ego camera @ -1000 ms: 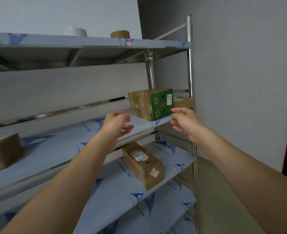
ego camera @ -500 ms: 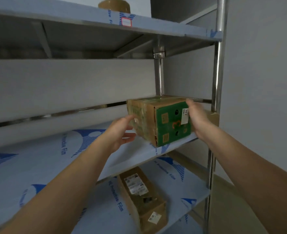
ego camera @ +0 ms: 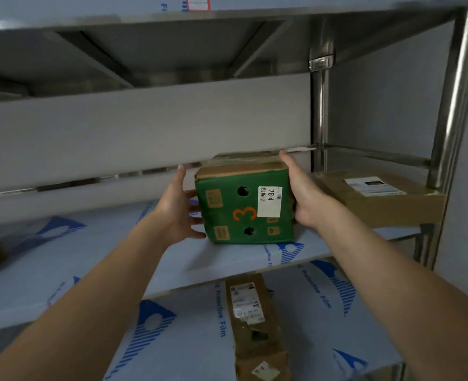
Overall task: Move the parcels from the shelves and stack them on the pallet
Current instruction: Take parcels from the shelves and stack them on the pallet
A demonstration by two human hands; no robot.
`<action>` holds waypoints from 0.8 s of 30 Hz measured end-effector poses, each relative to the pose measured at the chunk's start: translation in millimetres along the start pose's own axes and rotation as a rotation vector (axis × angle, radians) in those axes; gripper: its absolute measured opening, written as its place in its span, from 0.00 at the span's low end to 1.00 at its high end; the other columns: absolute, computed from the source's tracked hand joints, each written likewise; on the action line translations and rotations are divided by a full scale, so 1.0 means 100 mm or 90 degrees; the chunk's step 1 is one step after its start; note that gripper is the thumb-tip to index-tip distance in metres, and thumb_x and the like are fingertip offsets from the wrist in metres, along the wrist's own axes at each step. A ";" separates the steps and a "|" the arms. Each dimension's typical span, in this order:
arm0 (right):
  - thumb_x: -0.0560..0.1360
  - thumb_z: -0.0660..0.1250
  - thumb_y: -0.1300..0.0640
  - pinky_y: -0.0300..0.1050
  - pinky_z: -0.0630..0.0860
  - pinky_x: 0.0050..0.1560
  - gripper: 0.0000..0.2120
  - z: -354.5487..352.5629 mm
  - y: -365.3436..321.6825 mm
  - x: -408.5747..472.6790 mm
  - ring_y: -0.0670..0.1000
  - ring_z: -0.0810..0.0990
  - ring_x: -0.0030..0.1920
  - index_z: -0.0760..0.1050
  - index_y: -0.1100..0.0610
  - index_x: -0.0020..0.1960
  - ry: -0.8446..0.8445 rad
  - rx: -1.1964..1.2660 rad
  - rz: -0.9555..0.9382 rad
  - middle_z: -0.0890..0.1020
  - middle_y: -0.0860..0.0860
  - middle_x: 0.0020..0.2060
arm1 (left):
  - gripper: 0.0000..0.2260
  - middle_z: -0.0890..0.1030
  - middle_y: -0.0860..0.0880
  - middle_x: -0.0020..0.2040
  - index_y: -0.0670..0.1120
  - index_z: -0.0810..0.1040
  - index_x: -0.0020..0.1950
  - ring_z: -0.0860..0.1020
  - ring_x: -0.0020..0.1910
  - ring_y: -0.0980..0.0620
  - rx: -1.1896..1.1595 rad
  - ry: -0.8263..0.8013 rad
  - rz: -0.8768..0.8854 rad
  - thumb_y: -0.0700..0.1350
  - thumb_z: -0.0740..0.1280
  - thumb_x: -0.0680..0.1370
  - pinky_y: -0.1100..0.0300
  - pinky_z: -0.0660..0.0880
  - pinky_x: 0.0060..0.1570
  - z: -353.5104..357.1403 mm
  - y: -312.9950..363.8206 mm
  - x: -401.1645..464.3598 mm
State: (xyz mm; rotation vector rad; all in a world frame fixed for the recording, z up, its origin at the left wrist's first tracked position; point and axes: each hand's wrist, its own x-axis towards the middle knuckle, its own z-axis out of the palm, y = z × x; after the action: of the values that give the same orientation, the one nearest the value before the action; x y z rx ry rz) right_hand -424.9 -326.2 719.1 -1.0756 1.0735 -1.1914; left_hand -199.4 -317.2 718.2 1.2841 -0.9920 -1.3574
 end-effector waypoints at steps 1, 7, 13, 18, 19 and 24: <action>0.76 0.57 0.31 0.49 0.76 0.46 0.25 0.04 0.01 0.01 0.55 0.82 0.42 0.76 0.52 0.43 -0.018 -0.003 -0.006 0.84 0.53 0.36 | 0.40 0.75 0.40 0.65 0.42 0.68 0.71 0.72 0.64 0.36 -0.005 0.019 -0.005 0.74 0.50 0.76 0.33 0.65 0.65 -0.03 -0.01 -0.05; 0.77 0.59 0.39 0.49 0.74 0.46 0.17 0.48 0.16 -0.07 0.54 0.80 0.40 0.74 0.52 0.42 -0.168 0.036 -0.049 0.82 0.52 0.34 | 0.38 0.80 0.41 0.59 0.45 0.75 0.65 0.77 0.56 0.39 -0.074 0.137 0.020 0.75 0.54 0.74 0.39 0.71 0.56 -0.33 -0.06 -0.59; 0.77 0.57 0.38 0.50 0.72 0.48 0.18 1.16 0.20 -0.52 0.54 0.79 0.43 0.74 0.51 0.42 -0.312 0.058 -0.086 0.81 0.52 0.36 | 0.29 0.82 0.40 0.58 0.51 0.75 0.64 0.78 0.58 0.36 -0.080 0.208 0.061 0.70 0.59 0.74 0.32 0.71 0.54 -0.77 0.02 -1.58; 0.78 0.56 0.39 0.52 0.72 0.51 0.18 1.80 0.20 -1.20 0.56 0.79 0.47 0.76 0.52 0.45 -0.430 0.033 -0.140 0.82 0.54 0.39 | 0.30 0.84 0.39 0.54 0.49 0.76 0.63 0.79 0.57 0.35 -0.093 0.294 0.087 0.71 0.60 0.74 0.31 0.69 0.60 -1.33 -0.05 -2.41; 0.78 0.56 0.40 0.51 0.73 0.49 0.18 1.93 0.22 -1.36 0.55 0.79 0.46 0.77 0.52 0.46 -0.452 0.032 -0.151 0.82 0.54 0.40 | 0.30 0.84 0.39 0.54 0.49 0.77 0.61 0.79 0.57 0.36 -0.103 0.300 0.092 0.71 0.60 0.74 0.31 0.70 0.60 -1.45 -0.09 -2.60; 0.81 0.52 0.45 0.41 0.78 0.38 0.20 2.69 0.45 -2.23 0.50 0.82 0.40 0.78 0.56 0.55 -0.551 0.016 -0.192 0.84 0.53 0.42 | 0.31 0.83 0.41 0.57 0.51 0.81 0.62 0.82 0.55 0.38 -0.119 0.323 0.125 0.73 0.58 0.73 0.38 0.74 0.57 -2.13 -0.33 -3.66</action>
State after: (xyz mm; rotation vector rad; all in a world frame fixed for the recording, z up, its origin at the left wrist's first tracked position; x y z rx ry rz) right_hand -167.5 -85.9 730.4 -1.5612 0.2268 -0.8052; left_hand -7.3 61.3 733.3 1.2646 -0.6035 -0.8859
